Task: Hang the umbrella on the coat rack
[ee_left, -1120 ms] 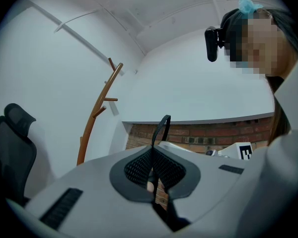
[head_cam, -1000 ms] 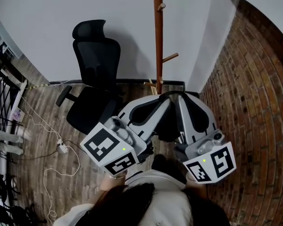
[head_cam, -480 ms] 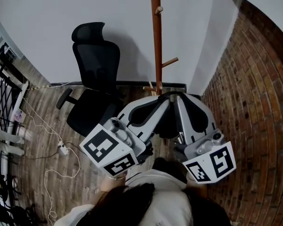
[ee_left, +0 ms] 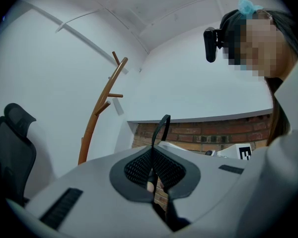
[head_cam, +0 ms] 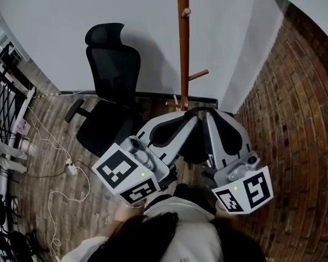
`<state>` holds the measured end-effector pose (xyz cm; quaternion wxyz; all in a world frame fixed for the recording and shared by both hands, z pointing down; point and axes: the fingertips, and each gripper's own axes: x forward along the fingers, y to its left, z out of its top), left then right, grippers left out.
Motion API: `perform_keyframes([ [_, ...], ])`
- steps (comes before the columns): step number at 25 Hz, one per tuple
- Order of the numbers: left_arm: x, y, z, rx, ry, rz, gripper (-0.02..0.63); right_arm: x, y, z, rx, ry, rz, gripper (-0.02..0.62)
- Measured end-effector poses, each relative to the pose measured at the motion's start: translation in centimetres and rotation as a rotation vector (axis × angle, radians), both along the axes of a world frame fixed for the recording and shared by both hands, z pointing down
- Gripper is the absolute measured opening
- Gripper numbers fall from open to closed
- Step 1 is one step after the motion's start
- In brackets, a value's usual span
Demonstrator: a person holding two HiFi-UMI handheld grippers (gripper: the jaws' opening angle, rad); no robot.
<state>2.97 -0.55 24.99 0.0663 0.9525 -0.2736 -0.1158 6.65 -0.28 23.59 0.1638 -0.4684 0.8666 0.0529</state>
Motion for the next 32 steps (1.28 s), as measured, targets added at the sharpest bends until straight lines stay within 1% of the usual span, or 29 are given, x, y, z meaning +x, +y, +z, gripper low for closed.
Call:
perform_keyframes([
  [7,0.2,-0.5,0.4,-0.014,0.003,-0.027,0.011,0.1,-0.8,0.4,-0.016,0.001,-0.019,0.035],
  [16,-0.6,-0.8,0.3,-0.012,0.013,-0.046,0.011,-0.5,-1.4,0.1,-0.008,-0.003,-0.037,0.035],
  [21,-1.1,-1.8,0.0,-0.008,0.017,-0.043,0.011,-1.0,-2.3,-0.1,-0.005,0.002,-0.035,0.035],
  [32,-1.0,-5.2,-0.2,-0.01,0.025,-0.025,0.011,-1.0,-5.5,-0.4,-0.004,0.005,-0.025,0.035],
])
